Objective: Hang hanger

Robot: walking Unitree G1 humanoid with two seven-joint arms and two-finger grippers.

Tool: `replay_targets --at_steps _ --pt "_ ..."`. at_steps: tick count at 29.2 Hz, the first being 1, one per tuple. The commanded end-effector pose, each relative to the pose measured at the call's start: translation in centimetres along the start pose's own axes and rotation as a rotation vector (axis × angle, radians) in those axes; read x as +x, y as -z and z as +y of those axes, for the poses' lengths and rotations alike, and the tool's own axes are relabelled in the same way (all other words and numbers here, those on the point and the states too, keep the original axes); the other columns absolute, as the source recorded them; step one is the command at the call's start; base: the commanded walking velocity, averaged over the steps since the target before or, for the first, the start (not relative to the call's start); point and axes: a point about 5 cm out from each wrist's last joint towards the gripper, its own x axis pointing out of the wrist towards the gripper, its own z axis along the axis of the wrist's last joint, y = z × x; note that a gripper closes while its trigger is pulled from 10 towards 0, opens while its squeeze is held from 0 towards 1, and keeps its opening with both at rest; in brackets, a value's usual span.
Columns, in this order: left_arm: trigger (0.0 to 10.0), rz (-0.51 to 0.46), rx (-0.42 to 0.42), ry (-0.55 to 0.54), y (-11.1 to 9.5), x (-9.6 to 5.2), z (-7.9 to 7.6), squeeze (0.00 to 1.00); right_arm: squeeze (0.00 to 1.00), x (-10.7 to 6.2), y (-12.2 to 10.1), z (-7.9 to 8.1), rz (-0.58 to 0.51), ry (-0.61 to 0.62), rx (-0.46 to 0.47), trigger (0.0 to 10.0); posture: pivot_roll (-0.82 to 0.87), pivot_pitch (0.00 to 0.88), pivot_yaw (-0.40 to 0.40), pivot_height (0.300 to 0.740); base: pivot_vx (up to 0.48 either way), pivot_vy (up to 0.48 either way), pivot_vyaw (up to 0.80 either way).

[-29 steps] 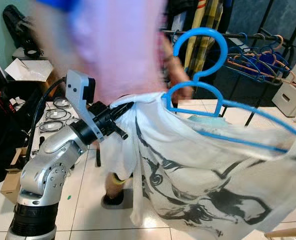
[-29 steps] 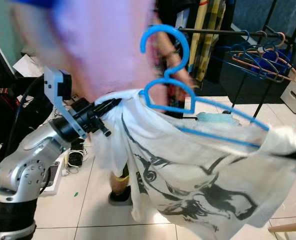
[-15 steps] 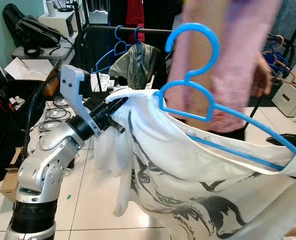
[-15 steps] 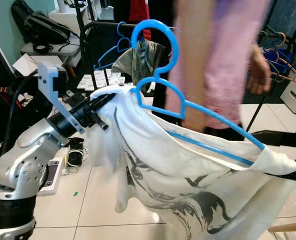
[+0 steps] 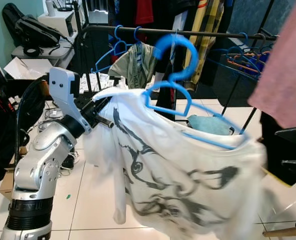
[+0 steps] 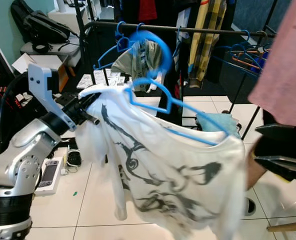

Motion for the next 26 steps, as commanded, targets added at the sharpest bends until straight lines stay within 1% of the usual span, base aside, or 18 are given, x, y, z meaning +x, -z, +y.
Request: replay_targets --at_steps 1,3,7,8,10,11,12,13,14,16,17,18,19,21,22,23,25,26 --pt "10.0 -0.026 0.021 -0.034 -0.6 -0.3 0.5 0.00 1.00 0.3 0.0 -0.2 -0.002 0.021 -0.022 10.0 -0.10 0.082 -0.028 0.740 0.000 0.000 0.00" --pt "10.0 -0.029 0.027 -0.046 -0.6 -0.3 0.6 0.00 1.00 0.3 0.0 -0.4 -0.021 0.038 -0.026 10.0 -0.10 0.082 -0.028 0.740 0.000 0.000 0.00" --pt "10.0 -0.076 0.054 -0.143 -1.0 -0.2 0.6 0.00 1.00 0.7 -1.0 -1.9 -0.152 0.169 -0.067 10.0 -0.11 0.088 -0.028 0.740 0.000 0.000 0.00" --pt "10.0 -0.096 0.060 -0.177 -1.0 -0.2 0.4 0.00 0.95 1.0 -1.1 -2.5 -0.194 0.217 -0.076 10.0 -0.11 0.090 -0.027 0.740 0.000 0.000 0.00" --pt "10.0 -0.107 0.062 -0.196 -1.1 -0.2 0.3 0.00 0.95 1.2 -1.1 -2.8 -0.216 0.245 -0.079 10.0 -0.11 0.090 -0.027 0.740 0.000 0.000 0.00" --pt "10.0 -0.127 0.080 -0.230 -1.1 -0.3 -0.1 0.00 0.36 1.7 -1.0 -3.6 -0.276 0.310 -0.053 10.0 -0.11 0.093 -0.026 0.740 0.000 0.000 0.00" --pt "10.0 -0.140 0.093 -0.252 -1.2 -0.4 -0.3 0.00 0.36 2.0 -0.9 -4.2 -0.315 0.351 -0.029 10.0 -0.11 0.093 -0.026 0.740 0.000 0.000 0.00" --pt "10.0 -0.155 0.104 -0.272 -1.2 -0.4 -0.5 0.00 0.00 2.4 -0.7 -4.8 -0.357 0.395 0.021 10.0 -0.11 0.093 -0.025 0.740 0.000 0.000 0.00" --pt "10.0 -0.155 0.104 -0.272 -1.2 -0.4 -0.5 0.00 0.00 2.4 -0.7 -4.8 -0.357 0.395 0.021 10.0 -0.11 0.093 -0.025 0.740 0.000 0.000 0.00" --pt "10.0 -0.189 0.124 -0.324 -1.5 -0.6 -0.6 0.00 0.00 3.6 0.2 -5.9 -0.418 0.469 0.133 10.0 -0.11 0.095 -0.026 0.740 0.000 0.000 0.00" --pt "10.0 -0.189 0.124 -0.324 -1.5 -0.6 -0.6 0.00 0.00 3.6 0.2 -5.9 -0.418 0.469 0.133 10.0 -0.11 0.095 -0.026 0.740 0.000 0.000 0.00" --pt "10.0 -0.211 0.140 -0.346 -1.9 -0.6 -0.7 0.00 0.00 4.7 0.9 -6.5 -0.479 0.499 0.212 10.0 -0.10 0.095 -0.025 0.740 0.000 0.000 0.00" --pt "10.0 -0.211 0.140 -0.346 -1.9 -0.6 -0.7 0.00 0.00 4.7 0.9 -6.5 -0.479 0.499 0.212 10.0 -0.10 0.095 -0.025 0.740 0.000 0.000 0.00" --pt "10.0 -0.238 0.167 -0.364 -2.4 -0.5 -1.1 0.00 0.00 6.5 1.6 -7.2 -0.587 0.537 0.331 10.0 -0.10 0.095 -0.025 0.740 0.000 0.000 0.00" --pt "10.0 -0.238 0.167 -0.364 -2.4 -0.5 -1.1 0.00 0.00 6.5 1.6 -7.2 -0.587 0.537 0.331 10.0 -0.10 0.095 -0.025 0.740 0.000 0.000 0.00" --pt "10.0 -0.244 0.176 -0.366 -2.6 -0.5 -1.2 0.00 0.00 7.1 1.7 -7.4 -0.623 0.551 0.369 10.0 -0.10 0.095 -0.025 0.740 0.000 0.000 0.00" --pt "10.0 -0.244 0.176 -0.366 -2.6 -0.5 -1.2 0.00 0.00 7.1 1.7 -7.4 -0.623 0.551 0.369 10.0 -0.10 0.095 -0.025 0.740 0.000 0.000 0.00" --pt "10.0 -0.249 0.186 -0.358 -2.6 -0.4 -1.6 0.00 0.00 8.0 1.9 -7.9 -0.700 0.578 0.441 10.0 -0.10 0.092 -0.020 0.740 0.000 0.000 0.00"
